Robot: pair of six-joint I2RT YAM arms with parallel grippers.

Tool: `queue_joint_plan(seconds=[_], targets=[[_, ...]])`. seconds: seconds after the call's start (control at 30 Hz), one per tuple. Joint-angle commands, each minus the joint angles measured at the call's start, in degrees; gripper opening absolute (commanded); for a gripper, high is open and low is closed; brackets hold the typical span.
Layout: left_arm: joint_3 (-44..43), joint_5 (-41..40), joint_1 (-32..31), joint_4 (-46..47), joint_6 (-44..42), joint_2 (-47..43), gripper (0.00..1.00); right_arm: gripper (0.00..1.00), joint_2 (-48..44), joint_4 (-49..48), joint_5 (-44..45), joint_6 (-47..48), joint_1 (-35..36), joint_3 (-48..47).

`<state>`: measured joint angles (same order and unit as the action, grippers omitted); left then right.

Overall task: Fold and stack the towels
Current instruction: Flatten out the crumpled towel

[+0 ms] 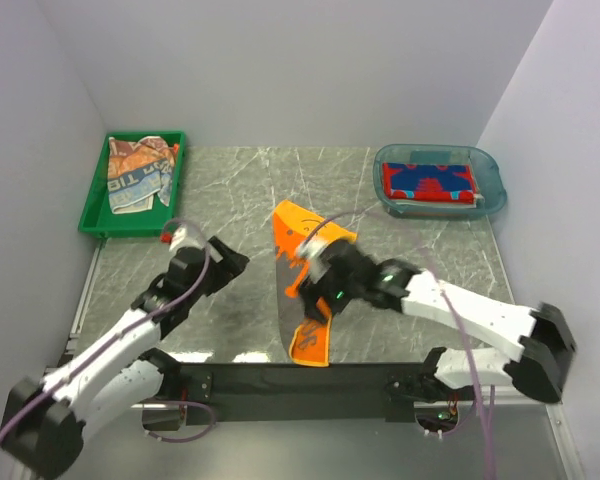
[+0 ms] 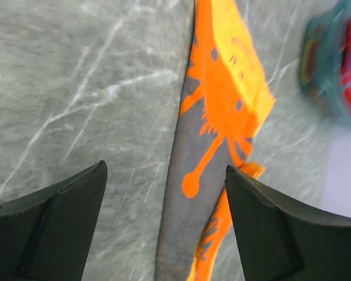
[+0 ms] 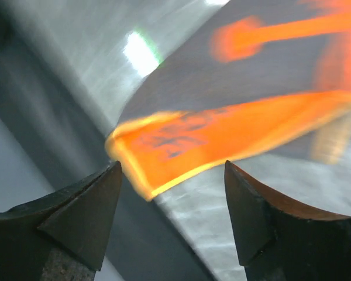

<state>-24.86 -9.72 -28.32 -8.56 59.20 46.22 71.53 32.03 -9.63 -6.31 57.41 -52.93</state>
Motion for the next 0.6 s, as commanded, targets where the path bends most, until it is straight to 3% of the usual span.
queue_joint_plan(seconds=[0.0, 0.1, 0.23, 0.37, 0.47, 0.57], targets=[[-7.82, 5.23, -1.65, -0.32, -7.6, 7.55, 0.88, 0.78, -7.97, -5.56, 6.56, -9.76, -15.01, 2.64], [-15.11, 4.71, -5.25, -2.24, -10.5, 17.22, 0.89, 0.77, -9.65, -11.71, 5.32, -11.88, -25.81, 5.9], [-21.79, 2.25, -10.96, -4.8, -11.21, 26.71, 0.87, 0.7, -2.03, -16.56, 8.03, -10.75, -30.86, 1.89], [-24.17, -0.73, -11.41, -9.53, -11.21, 26.91, 0.9, 0.68, 12.28, -17.62, 14.09, -11.97, -32.18, -4.19], [-28.83, -7.15, -10.36, -18.84, -14.1, 26.21, 0.96, 0.67, 19.69, -18.23, 18.05, -13.03, -32.18, -8.32], [-31.56, -7.16, -5.8, -23.6, -17.88, 24.19, 0.99, 0.67, 25.93, -16.92, 19.64, -13.47, -32.1, -12.89]])
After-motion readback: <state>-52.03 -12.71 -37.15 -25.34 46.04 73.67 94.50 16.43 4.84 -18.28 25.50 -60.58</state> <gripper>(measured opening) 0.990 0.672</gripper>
